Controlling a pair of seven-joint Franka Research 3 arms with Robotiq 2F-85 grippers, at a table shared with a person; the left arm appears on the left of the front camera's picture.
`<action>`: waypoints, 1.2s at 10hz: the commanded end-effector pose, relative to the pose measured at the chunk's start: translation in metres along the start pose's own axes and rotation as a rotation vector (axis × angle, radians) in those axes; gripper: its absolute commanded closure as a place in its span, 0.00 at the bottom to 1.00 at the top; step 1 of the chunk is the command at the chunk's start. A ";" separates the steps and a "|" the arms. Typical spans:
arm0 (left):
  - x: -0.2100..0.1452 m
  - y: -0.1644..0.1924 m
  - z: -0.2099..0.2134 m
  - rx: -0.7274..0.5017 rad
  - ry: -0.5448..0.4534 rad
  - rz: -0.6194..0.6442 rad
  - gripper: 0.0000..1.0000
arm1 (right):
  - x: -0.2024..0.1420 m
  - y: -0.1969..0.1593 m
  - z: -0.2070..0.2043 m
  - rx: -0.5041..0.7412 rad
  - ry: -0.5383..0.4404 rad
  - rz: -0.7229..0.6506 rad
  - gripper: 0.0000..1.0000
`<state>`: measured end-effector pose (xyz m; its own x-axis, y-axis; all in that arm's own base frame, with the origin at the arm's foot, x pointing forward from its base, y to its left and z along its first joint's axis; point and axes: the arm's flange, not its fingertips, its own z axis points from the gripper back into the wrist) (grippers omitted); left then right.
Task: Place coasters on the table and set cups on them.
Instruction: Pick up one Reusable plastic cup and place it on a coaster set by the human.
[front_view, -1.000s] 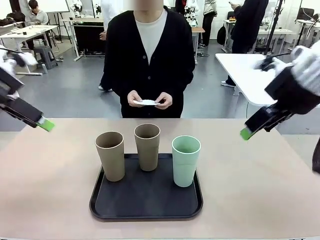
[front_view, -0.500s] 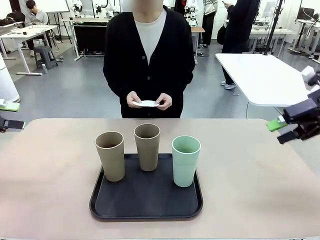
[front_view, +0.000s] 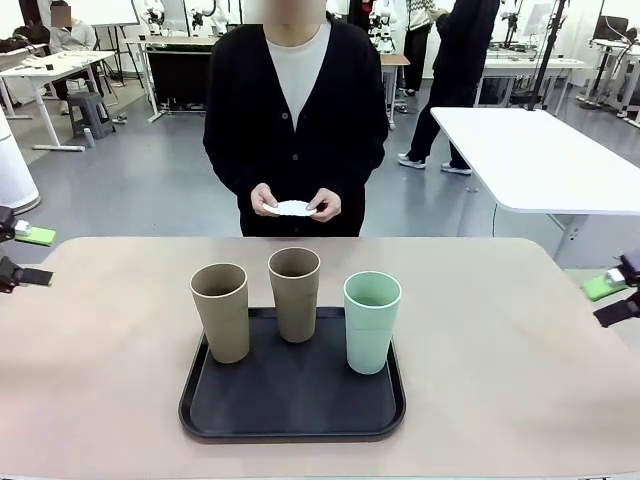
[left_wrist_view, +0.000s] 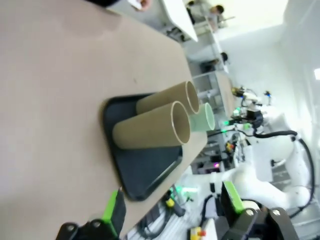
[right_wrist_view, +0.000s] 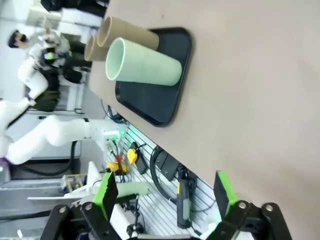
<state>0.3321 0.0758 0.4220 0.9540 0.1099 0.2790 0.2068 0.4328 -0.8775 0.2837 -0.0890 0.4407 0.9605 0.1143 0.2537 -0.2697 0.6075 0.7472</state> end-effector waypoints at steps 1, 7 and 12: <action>-0.023 -0.020 0.010 0.047 0.004 0.029 0.00 | -0.079 0.008 -0.030 -0.009 -0.051 0.017 0.00; -0.030 -0.017 0.040 0.178 0.047 0.126 0.00 | -0.083 0.009 -0.020 0.038 -0.075 0.074 0.00; -0.018 -0.018 0.032 0.126 0.037 0.059 0.00 | -0.041 0.008 0.043 -0.004 -0.070 0.002 0.00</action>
<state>0.3027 0.0962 0.4442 0.9751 0.1087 0.1934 0.1046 0.5437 -0.8328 0.2382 -0.1228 0.4625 0.9493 0.0717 0.3060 -0.2847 0.6087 0.7406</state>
